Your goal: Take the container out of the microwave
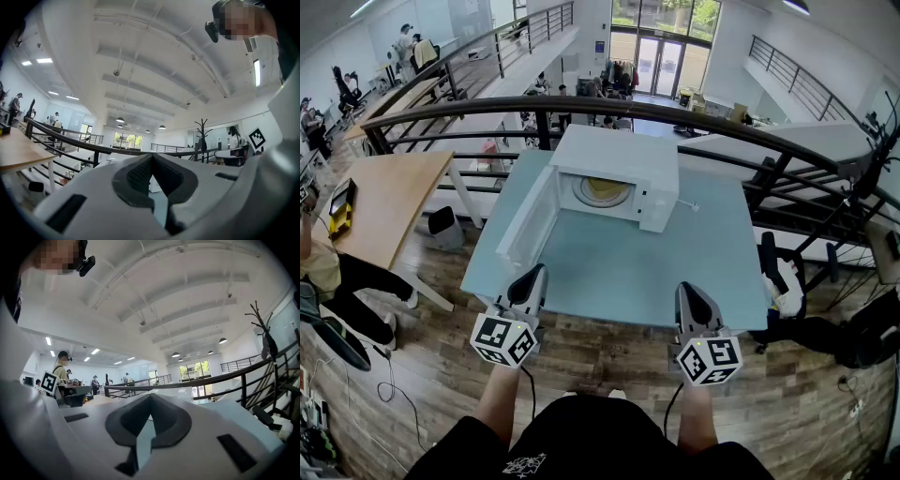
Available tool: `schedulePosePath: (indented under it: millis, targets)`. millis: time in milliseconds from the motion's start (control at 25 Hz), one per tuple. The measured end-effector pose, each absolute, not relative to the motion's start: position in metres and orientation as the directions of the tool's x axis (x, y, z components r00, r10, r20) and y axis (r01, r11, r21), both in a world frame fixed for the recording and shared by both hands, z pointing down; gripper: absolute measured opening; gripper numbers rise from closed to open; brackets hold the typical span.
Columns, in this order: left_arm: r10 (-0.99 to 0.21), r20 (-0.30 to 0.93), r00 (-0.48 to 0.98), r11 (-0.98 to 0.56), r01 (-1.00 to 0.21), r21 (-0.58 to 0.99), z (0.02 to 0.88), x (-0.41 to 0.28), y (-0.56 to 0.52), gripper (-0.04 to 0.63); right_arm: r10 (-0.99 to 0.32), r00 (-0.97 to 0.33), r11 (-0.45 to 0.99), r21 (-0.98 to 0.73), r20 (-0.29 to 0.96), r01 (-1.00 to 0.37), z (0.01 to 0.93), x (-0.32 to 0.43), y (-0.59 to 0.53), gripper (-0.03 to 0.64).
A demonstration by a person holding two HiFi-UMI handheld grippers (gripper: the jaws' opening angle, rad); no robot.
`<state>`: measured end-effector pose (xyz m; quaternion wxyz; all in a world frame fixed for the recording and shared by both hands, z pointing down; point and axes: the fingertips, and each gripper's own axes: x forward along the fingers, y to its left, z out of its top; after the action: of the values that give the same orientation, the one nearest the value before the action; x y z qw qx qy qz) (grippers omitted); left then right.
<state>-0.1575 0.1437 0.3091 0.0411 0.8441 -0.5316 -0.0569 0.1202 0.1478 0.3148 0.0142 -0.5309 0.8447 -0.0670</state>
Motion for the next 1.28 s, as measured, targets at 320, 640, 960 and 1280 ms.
schedulePosePath:
  millis: [320, 640, 960, 1280]
  targets:
    - [-0.905, -0.084, 0.417, -0.425, -0.895, 0.137, 0.304, -0.147, 0.140, 0.008, -0.894, -0.447, 0.442, -0.108, 0.022, -0.890, 0.307, 0.125, 0.142, 0.006]
    - [-0.896, -0.071, 0.437, -0.443, -0.891, 0.101, 0.301, -0.125, 0.140, 0.008, -0.874, -0.485, 0.482, -0.115, -0.001, -0.869, 0.301, 0.130, 0.145, 0.008]
    - [-0.904, -0.066, 0.422, -0.426, -0.901, 0.086, 0.305, -0.107, 0.143, 0.008, -0.861, -0.509, 0.505, -0.119, 0.006, -0.855, 0.305, 0.142, 0.145, 0.008]
    - [-0.909, -0.069, 0.412, -0.417, -0.905, 0.089, 0.304, -0.082, 0.148, 0.008, -0.840, -0.542, 0.538, -0.125, -0.001, -0.834, 0.307, 0.157, 0.146, 0.008]
